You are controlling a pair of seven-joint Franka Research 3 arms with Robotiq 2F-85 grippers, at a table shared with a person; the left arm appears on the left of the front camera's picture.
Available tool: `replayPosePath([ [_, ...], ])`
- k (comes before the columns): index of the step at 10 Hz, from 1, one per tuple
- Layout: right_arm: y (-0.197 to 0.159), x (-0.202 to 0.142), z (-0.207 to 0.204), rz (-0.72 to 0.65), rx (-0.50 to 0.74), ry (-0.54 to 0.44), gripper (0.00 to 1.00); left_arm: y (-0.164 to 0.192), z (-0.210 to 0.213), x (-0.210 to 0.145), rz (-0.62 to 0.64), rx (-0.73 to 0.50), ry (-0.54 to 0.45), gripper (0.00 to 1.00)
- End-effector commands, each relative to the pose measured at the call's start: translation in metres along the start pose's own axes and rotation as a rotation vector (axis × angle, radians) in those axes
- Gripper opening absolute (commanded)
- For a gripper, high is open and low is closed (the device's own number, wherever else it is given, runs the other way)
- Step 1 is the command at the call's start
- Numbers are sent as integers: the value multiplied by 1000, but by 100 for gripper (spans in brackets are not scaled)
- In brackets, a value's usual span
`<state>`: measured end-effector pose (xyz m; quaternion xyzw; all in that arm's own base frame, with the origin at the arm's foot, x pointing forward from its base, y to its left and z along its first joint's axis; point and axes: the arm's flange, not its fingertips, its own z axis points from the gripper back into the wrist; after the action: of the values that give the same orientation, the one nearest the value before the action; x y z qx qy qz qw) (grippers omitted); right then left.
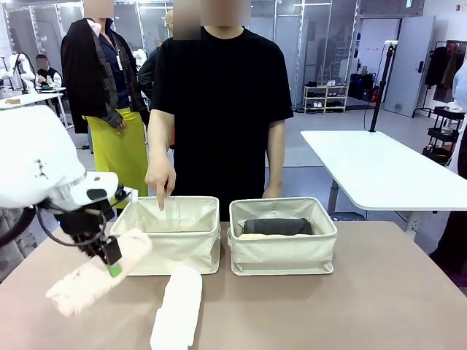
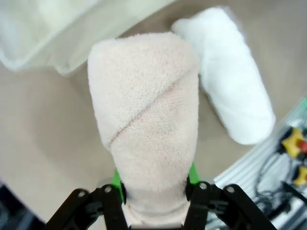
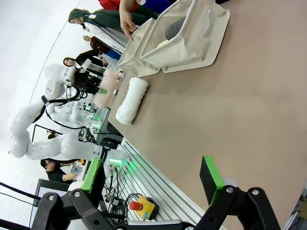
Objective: Divide the towels into two baskets.
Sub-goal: Pick up one hotel-folded towel from the bottom of the table and place it in the Fabric basket indicated by the person.
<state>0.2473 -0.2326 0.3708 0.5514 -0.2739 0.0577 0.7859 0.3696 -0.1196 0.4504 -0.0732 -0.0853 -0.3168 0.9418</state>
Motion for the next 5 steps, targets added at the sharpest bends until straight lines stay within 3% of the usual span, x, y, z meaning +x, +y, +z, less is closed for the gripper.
replayPosePath([
  [1, 3, -2, 0, 10, 6, -7, 100, -10, 40, 2, -292, 38, -104, 55],
  [3, 3, -2, 0, 10, 6, -7, 100, -11, 64, 34, -479, 137, -132, 55],
  [4, 3, -2, 0, 10, 6, -7, 100, -14, 73, 55, -595, 85, -197, 55],
  [5, 3, -2, 0, 10, 6, -7, 100, -18, 77, 78, -708, 81, -193, 55],
])
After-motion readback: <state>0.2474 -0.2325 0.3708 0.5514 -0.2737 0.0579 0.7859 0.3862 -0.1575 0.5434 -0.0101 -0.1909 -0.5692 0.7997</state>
